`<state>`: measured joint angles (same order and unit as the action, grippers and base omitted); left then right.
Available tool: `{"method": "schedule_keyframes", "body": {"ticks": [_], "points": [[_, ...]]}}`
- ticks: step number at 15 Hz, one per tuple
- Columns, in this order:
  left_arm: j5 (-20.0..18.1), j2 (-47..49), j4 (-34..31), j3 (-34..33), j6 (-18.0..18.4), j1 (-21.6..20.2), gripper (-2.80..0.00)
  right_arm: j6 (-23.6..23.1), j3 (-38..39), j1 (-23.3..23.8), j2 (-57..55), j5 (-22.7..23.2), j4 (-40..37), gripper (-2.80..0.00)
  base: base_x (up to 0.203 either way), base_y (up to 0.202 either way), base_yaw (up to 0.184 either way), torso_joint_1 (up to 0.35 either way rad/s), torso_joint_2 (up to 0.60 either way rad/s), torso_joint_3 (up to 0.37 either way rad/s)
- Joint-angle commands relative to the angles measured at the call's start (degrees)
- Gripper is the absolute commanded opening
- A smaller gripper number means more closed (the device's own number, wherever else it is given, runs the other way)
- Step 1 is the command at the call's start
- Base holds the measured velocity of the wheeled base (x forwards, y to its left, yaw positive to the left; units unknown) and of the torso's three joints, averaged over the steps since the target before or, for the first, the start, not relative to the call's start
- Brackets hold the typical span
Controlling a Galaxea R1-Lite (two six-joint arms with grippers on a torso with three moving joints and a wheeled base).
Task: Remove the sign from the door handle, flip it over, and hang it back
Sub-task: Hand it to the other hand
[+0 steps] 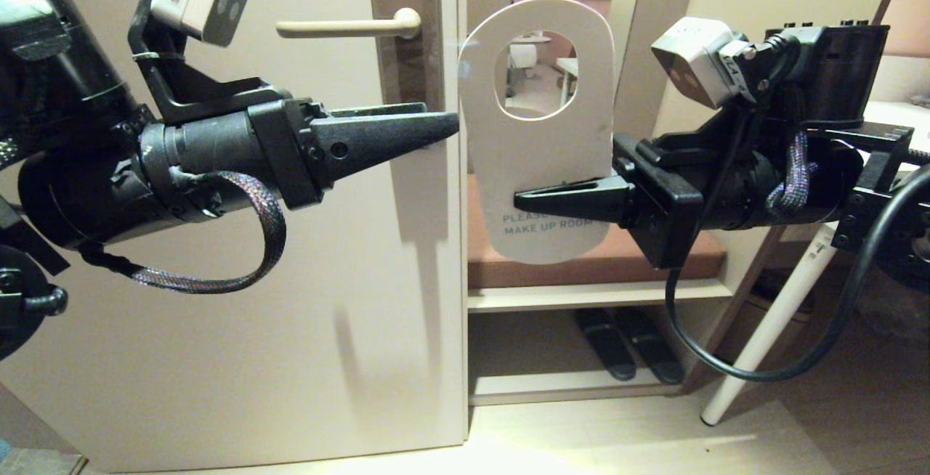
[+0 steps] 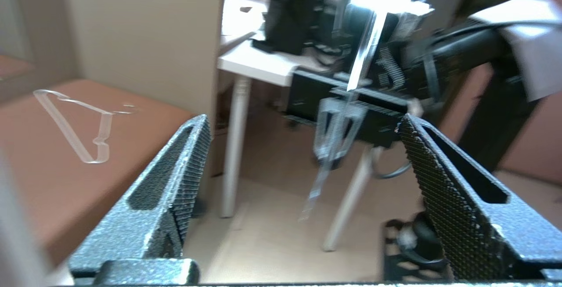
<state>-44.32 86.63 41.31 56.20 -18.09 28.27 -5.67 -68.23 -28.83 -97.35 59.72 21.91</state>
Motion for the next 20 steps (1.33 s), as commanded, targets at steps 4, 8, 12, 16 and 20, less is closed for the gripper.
{"method": "schedule_keyframes", "body": {"ticks": [4,8,12,16,20], "points": [[-2.2,0.3,0.3,1.3,-1.6,1.3,0.00,0.0,-0.6,-0.4,-0.2,1.7,0.1,-2.80,0.000,0.000,0.000,0.000,0.00,0.000],[-3.1,0.7,0.3,1.9,-1.7,2.1,0.00,2.0,-0.8,-0.5,-0.3,3.9,0.1,-2.80,0.000,0.000,0.000,0.000,0.00,0.000],[-3.0,2.2,2.0,2.4,-1.8,3.2,0.00,3.2,-3.2,-1.2,-1.5,4.6,0.1,-2.80,0.000,0.000,0.000,0.000,0.00,0.000],[-3.0,4.5,8.1,4.0,-6.6,3.6,0.00,3.4,-5.0,-2.8,-2.8,4.6,0.1,-2.80,0.000,0.000,0.000,0.000,0.00,0.000],[-2.8,4.9,9.0,3.7,-6.7,5.4,0.00,3.4,-6.0,-4.0,-3.3,4.5,0.1,-2.80,0.000,0.000,0.000,0.000,0.00,0.000]]}}
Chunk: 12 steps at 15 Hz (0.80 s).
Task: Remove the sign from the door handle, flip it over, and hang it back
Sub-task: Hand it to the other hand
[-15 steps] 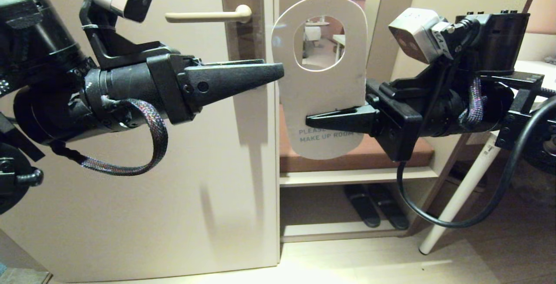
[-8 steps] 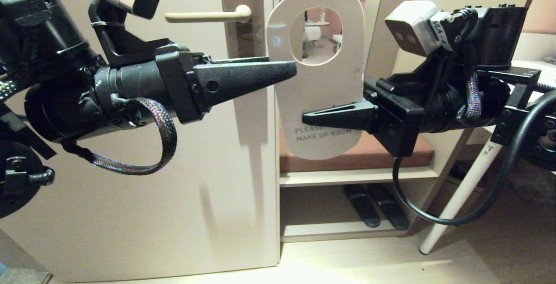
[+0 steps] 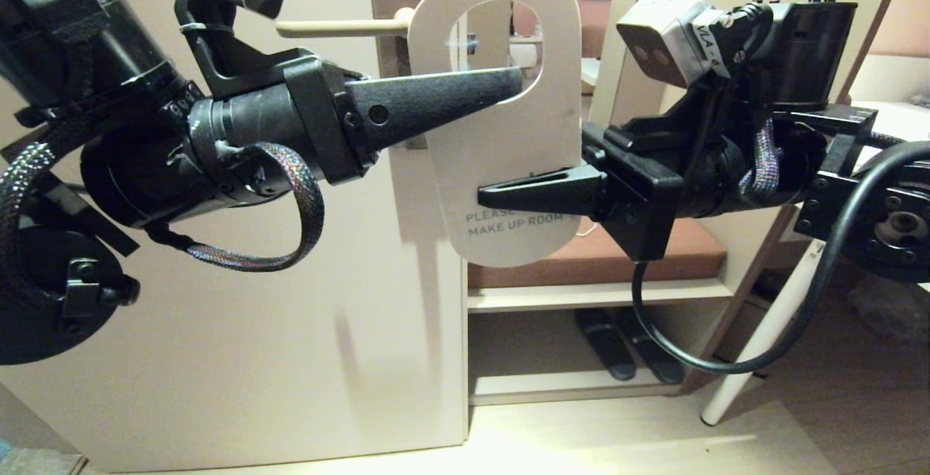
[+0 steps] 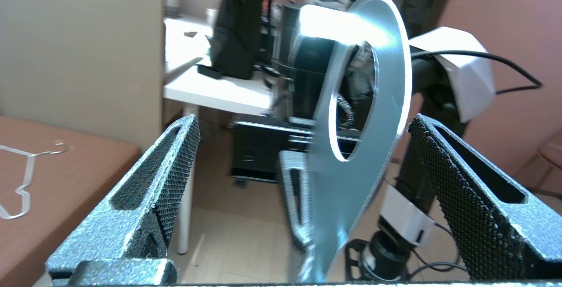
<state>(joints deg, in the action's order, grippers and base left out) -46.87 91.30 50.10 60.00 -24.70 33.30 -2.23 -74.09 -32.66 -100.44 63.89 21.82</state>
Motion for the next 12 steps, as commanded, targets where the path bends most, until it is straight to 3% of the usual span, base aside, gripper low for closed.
{"method": "schedule_keyframes", "body": {"ticks": [1,6,10,12], "points": [[-0.2,0.4,0.3,-0.1,-0.1,1.0,0.00,-0.1,-0.8,-0.4,-0.6,0.4,0.2,-2.80,0.000,0.000,0.000,0.000,0.00,0.000],[0.3,0.9,0.4,-0.2,0.3,1.6,0.00,-0.1,-2.1,-0.5,-1.3,0.4,0.2,-2.80,0.000,0.000,0.000,0.000,0.00,0.000],[4.2,1.2,0.3,-0.6,0.3,2.4,0.00,-0.1,-2.3,-0.9,-1.4,0.4,0.2,-2.80,0.000,0.000,0.000,0.000,0.00,0.000],[4.3,1.3,0.3,-0.9,0.3,2.8,0.00,-0.1,-3.1,-1.1,-1.9,0.4,0.2,-2.80,0.000,0.000,0.000,0.000,0.00,0.000]]}}
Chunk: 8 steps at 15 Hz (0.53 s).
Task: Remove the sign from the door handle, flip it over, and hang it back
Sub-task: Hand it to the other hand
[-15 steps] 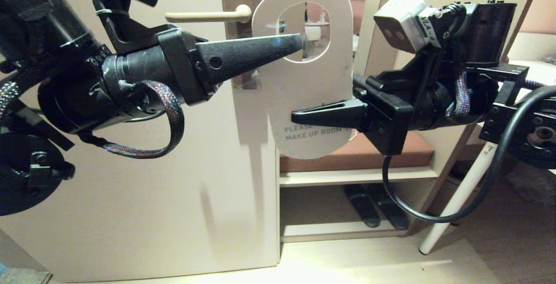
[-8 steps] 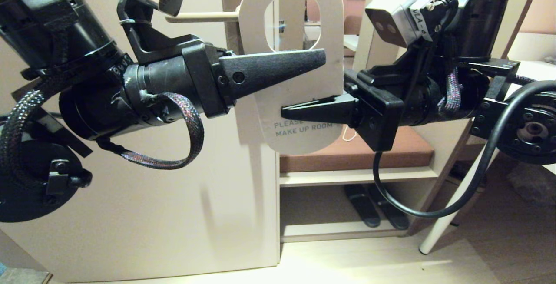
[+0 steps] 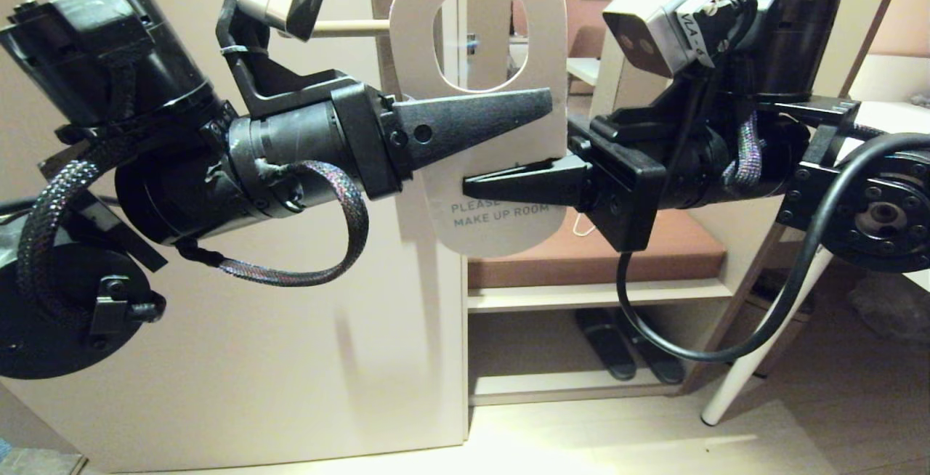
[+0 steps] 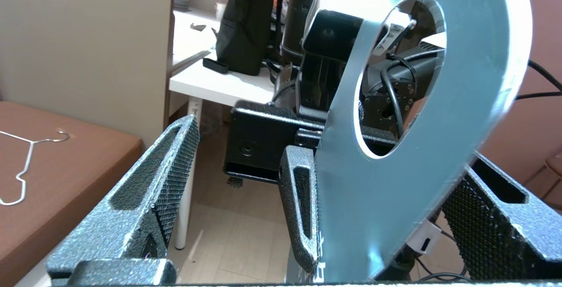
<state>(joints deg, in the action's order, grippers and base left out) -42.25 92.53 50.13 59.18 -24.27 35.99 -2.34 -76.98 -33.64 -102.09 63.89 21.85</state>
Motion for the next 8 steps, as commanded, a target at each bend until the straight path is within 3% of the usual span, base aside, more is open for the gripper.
{"method": "schedule_keyframes", "body": {"ticks": [1,8], "points": [[-0.2,0.0,0.2,-0.3,-0.2,0.5,0.00,0.0,-0.5,-0.1,-0.5,0.4,0.1,-2.80,0.000,0.000,0.000,0.000,0.00,0.000],[-0.1,0.2,0.3,-0.8,-0.1,1.1,0.00,0.0,-0.8,-0.1,-0.8,0.3,0.1,-2.80,0.000,0.000,0.000,0.000,0.00,0.000]]}}
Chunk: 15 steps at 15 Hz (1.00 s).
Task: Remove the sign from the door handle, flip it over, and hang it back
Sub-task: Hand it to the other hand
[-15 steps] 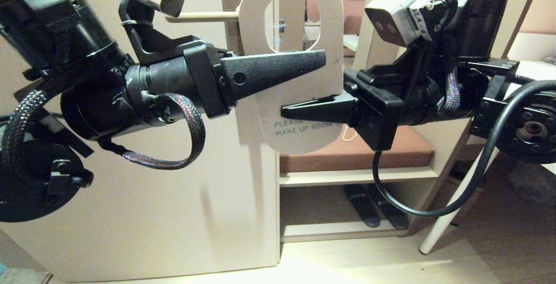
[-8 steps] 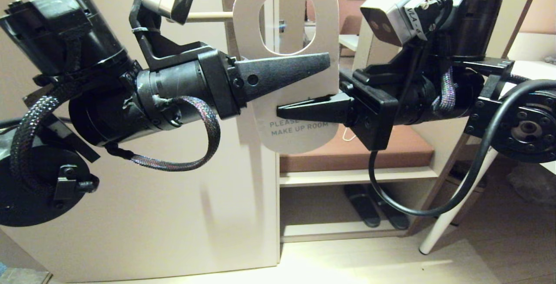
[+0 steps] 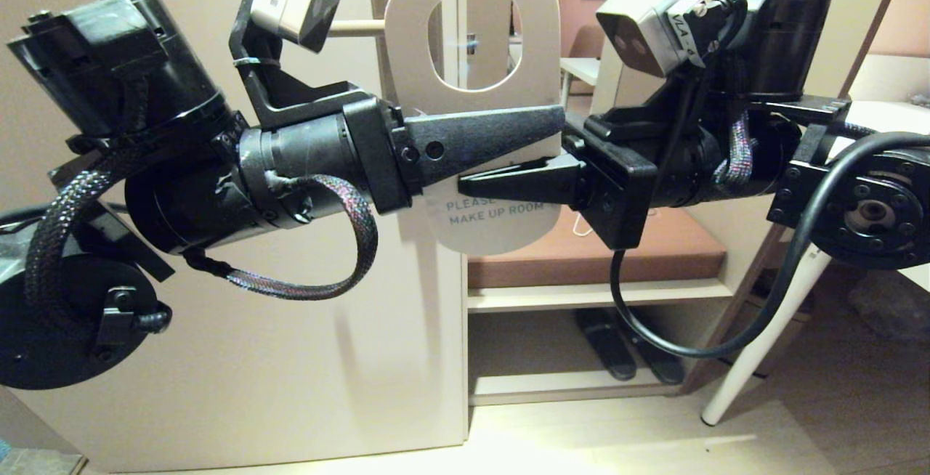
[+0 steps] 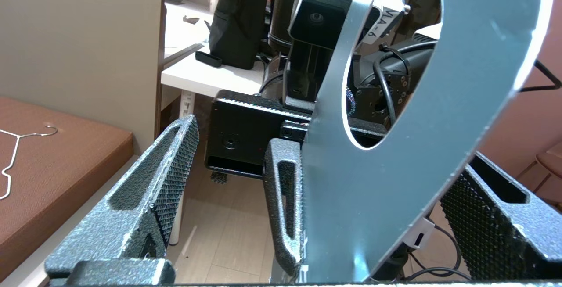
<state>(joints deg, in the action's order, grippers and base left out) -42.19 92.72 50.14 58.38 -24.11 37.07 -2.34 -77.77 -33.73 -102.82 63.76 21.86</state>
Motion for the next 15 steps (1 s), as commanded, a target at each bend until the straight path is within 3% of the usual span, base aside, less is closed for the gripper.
{"method": "schedule_keyframes", "body": {"ticks": [1,12,13,15], "points": [[-0.2,0.1,0.3,-0.1,-0.1,0.0,0.00,0.0,0.0,0.0,-0.1,0.4,0.2,-2.80,0.000,0.000,0.000,0.000,0.00,0.000],[0.6,0.9,1.4,-0.6,0.0,0.0,0.00,0.0,0.3,0.0,-0.2,0.4,0.2,-2.80,0.000,0.000,0.000,0.000,0.00,0.000],[0.7,1.0,1.8,-0.8,0.0,0.0,-2.80,-0.1,0.3,0.0,-0.2,0.4,0.1,-2.80,0.000,0.000,0.000,0.000,0.00,0.000],[0.9,0.8,1.8,-0.8,-0.1,0.1,-2.80,0.0,0.3,0.0,-0.2,0.4,0.2,-2.80,0.000,0.000,0.000,0.000,0.00,0.000]]}}
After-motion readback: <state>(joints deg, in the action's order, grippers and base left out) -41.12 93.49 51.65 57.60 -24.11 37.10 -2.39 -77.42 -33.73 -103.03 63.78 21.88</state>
